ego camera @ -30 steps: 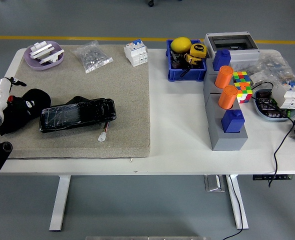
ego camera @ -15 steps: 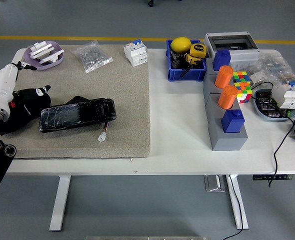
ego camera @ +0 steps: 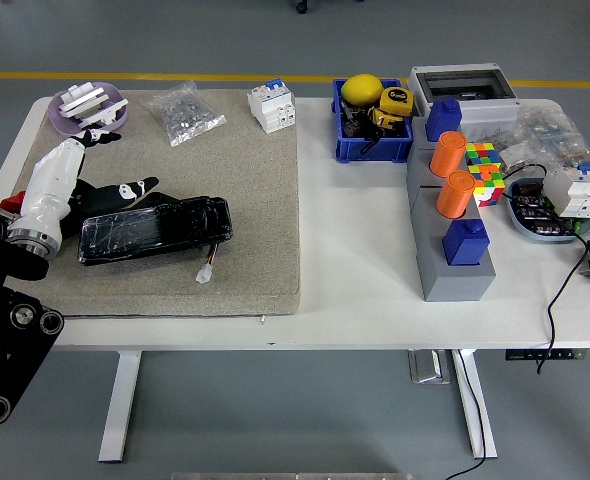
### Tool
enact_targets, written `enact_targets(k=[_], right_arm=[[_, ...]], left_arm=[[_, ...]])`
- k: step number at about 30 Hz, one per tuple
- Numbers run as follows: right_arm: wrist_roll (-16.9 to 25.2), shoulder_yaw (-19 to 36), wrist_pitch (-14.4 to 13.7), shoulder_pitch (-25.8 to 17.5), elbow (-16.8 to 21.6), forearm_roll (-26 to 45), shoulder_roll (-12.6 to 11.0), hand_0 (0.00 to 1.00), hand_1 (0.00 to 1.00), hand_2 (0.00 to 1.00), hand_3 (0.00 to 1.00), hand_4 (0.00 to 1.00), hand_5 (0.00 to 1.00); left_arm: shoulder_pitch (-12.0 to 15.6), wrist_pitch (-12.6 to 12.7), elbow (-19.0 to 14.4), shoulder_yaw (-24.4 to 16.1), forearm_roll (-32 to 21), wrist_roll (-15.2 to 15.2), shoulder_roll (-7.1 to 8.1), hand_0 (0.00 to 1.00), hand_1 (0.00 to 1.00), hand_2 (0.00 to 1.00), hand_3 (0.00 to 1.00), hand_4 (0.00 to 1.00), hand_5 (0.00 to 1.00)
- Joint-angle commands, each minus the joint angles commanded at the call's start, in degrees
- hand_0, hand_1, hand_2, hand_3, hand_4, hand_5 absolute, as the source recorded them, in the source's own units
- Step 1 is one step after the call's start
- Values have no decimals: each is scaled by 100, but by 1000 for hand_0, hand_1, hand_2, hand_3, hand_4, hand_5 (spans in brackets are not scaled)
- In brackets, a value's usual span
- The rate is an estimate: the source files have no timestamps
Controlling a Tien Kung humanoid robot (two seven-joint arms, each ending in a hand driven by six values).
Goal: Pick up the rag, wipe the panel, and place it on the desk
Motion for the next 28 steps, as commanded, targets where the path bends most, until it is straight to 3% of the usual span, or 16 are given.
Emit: enact_targets(k=[9,10,28], right_arm=[[-7,-24,-12,-9,0,25,-11,743,279,644,612,998,549],[-8,-29,-12,-12,0,29,-12,744,279,644,612,998,547],[-19,-146,-29,-4,10,63,-55,743,281,644,612,998,547]], left_arm=[[19,20,9,6,36,-22,0,911,846,795,750,998,461],[21,30,11,13,38,-31,-2,954,836,785,745,998,460],[80,106,70,48,-1,-71,-7,976,781,740,741,998,458]])
